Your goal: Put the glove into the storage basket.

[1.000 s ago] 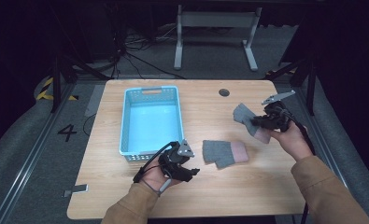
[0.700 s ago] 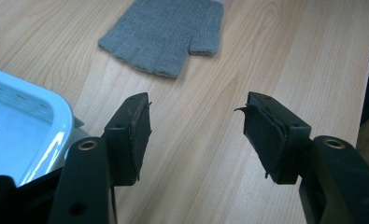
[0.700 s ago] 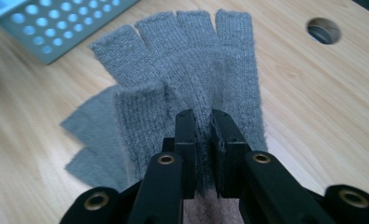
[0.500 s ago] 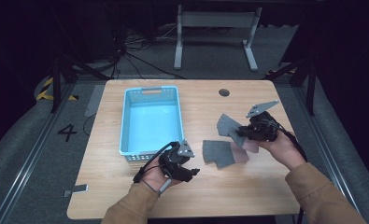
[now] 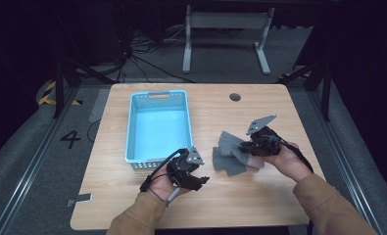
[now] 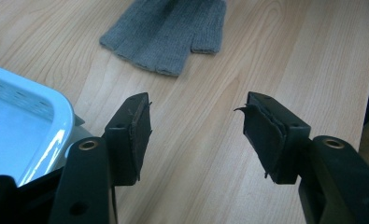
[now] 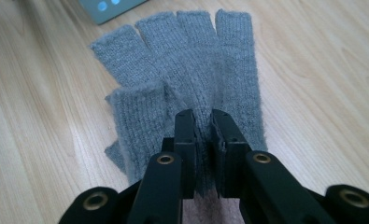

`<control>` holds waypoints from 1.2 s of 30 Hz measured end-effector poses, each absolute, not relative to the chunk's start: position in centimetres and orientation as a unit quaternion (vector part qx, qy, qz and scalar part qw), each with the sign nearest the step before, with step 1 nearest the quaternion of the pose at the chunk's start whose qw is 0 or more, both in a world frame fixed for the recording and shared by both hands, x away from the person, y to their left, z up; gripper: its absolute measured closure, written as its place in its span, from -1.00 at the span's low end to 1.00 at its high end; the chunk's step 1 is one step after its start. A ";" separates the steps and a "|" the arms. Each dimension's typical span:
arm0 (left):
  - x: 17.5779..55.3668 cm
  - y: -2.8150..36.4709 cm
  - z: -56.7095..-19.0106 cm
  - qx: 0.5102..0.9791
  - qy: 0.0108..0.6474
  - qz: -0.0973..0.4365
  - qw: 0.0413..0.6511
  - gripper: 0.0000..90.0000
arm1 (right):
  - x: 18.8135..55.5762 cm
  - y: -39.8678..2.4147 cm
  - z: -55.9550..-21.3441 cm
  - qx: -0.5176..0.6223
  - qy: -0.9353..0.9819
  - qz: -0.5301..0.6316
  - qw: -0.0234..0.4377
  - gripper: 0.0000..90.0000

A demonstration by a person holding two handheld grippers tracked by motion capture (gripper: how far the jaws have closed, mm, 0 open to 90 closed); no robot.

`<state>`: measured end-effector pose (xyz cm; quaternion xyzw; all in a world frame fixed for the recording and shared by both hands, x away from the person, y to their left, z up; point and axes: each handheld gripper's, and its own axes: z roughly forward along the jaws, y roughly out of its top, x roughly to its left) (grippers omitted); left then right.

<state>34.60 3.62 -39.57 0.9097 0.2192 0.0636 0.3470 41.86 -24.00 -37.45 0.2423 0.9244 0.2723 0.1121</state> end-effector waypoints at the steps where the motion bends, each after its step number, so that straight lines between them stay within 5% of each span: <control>1: 34.6 3.6 -39.6 0.910 0.220 0.064 0.347 -0.06 | 41.9 -23.9 -37.6 0.241 0.926 0.270 0.110 0.81; 25: 34.7 3.4 -40.0 0.912 0.221 0.061 0.341 -0.04 | 41.9 -22.5 -40.3 0.216 0.943 0.236 0.088 0.79; 36: 34.9 3.3 -40.3 0.909 0.227 0.032 0.349 0.37 | 41.4 -22.4 -40.9 0.223 0.939 0.251 0.080 0.49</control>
